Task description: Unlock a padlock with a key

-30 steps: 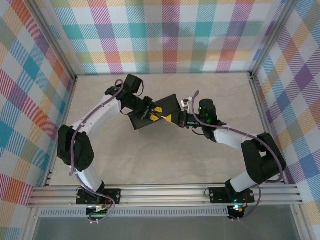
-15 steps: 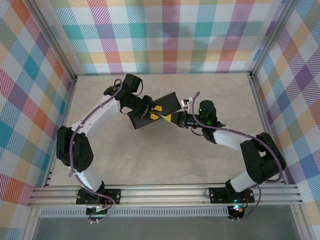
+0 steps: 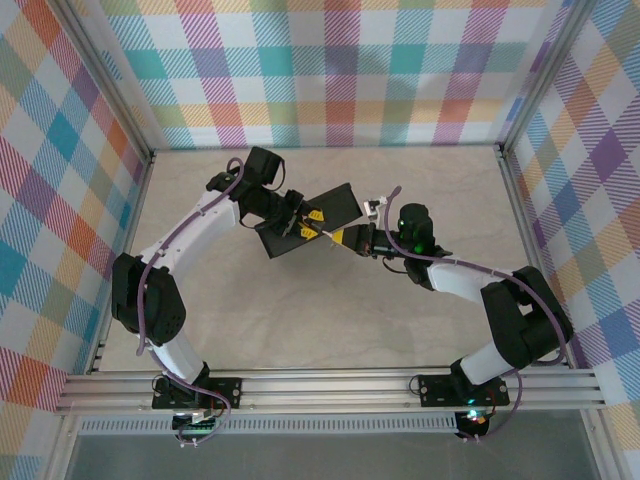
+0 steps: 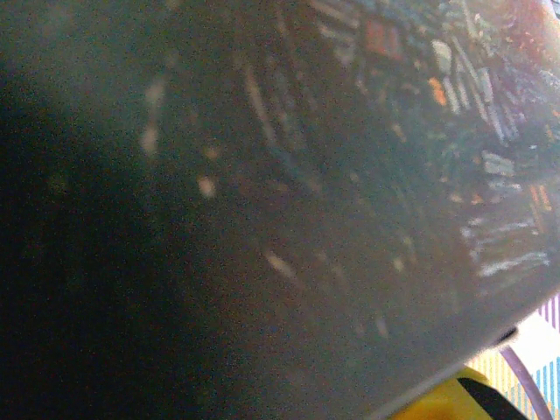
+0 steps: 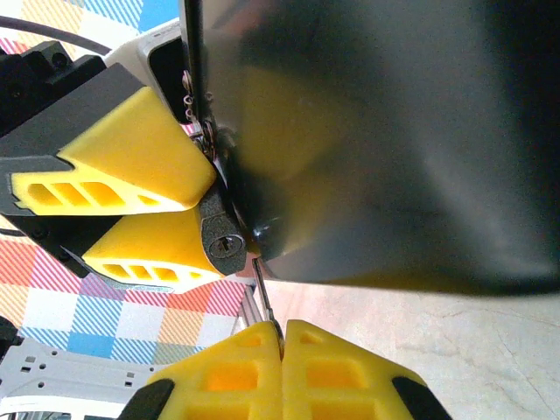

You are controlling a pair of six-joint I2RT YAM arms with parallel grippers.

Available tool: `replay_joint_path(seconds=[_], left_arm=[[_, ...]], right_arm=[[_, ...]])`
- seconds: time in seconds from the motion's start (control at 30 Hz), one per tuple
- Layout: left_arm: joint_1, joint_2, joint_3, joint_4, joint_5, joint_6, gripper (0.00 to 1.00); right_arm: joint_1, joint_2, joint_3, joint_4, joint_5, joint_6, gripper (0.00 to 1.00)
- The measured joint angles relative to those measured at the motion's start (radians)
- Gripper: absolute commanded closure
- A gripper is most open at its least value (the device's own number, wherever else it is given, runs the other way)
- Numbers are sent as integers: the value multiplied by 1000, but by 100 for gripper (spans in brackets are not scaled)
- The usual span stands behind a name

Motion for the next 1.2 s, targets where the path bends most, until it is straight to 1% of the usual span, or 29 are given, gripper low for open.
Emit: replay_joint_path(seconds=[1.2], left_arm=[[2, -25, -15, 23, -11, -12, 96]], right_arm=[[16, -4, -11, 105, 39, 27, 93]])
